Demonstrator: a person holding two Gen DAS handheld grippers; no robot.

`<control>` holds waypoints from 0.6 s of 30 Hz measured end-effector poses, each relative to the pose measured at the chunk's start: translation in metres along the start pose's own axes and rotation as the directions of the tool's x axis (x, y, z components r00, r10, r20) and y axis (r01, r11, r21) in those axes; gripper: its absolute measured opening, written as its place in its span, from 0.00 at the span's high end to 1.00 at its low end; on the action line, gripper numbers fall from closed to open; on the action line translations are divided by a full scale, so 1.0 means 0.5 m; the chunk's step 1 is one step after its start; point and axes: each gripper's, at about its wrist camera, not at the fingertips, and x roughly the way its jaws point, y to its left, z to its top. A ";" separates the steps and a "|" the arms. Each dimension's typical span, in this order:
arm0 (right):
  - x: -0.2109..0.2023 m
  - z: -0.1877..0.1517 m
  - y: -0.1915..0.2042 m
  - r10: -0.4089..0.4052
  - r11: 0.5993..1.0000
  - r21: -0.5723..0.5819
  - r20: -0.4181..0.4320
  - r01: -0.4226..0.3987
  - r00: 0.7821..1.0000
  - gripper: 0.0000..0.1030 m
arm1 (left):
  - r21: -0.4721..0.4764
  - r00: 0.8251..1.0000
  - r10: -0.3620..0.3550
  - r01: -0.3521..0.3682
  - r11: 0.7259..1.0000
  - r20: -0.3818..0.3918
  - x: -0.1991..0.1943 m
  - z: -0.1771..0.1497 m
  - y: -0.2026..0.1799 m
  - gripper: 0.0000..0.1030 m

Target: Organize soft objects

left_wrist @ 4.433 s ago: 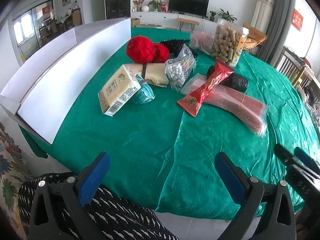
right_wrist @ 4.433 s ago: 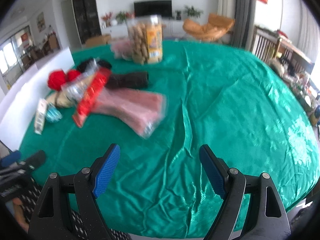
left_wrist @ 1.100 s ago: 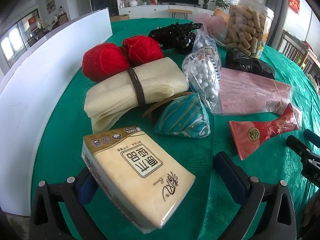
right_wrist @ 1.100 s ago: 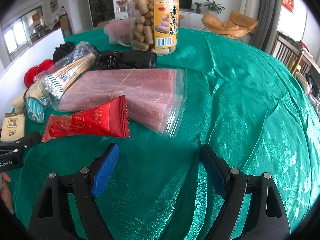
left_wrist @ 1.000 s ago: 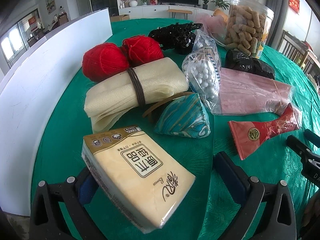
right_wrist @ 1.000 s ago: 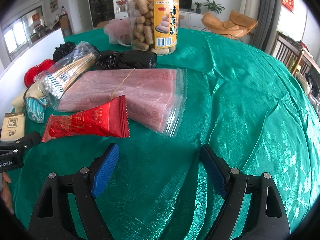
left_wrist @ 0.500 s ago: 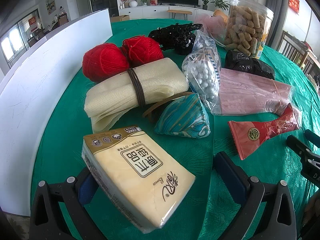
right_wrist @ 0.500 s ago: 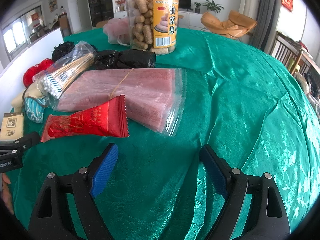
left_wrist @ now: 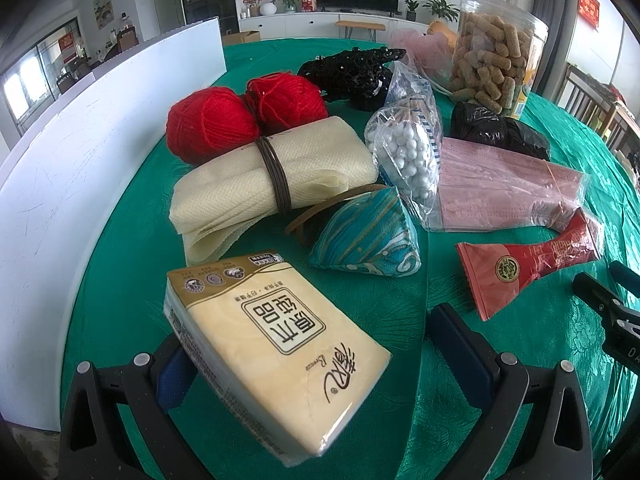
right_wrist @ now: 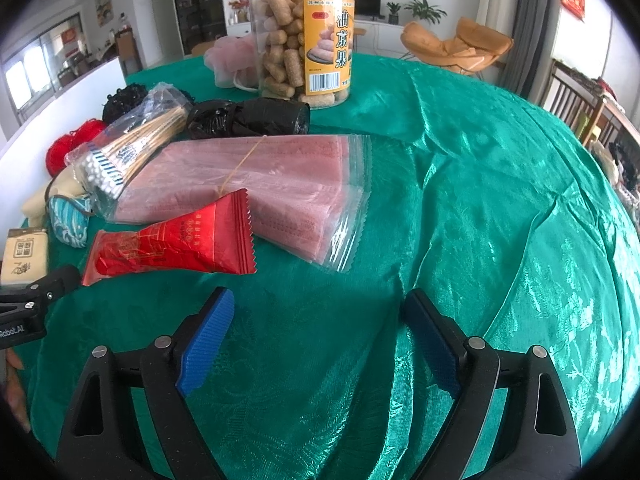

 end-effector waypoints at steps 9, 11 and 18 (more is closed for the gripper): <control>0.000 0.000 0.000 0.000 1.000 0.000 0.000 0.000 1.000 0.14 | 0.000 1.000 0.000 0.000 1.000 0.003 0.018 0.026 0.008 0.00; 0.000 0.000 0.000 0.000 1.000 0.000 0.000 0.000 1.000 0.14 | 0.001 1.000 -0.001 0.001 1.000 0.003 0.023 0.034 0.011 0.00; 0.000 0.000 -0.001 0.000 1.000 0.000 0.000 0.000 1.000 0.14 | 0.003 1.000 -0.002 0.002 1.000 0.004 0.040 0.054 0.016 0.00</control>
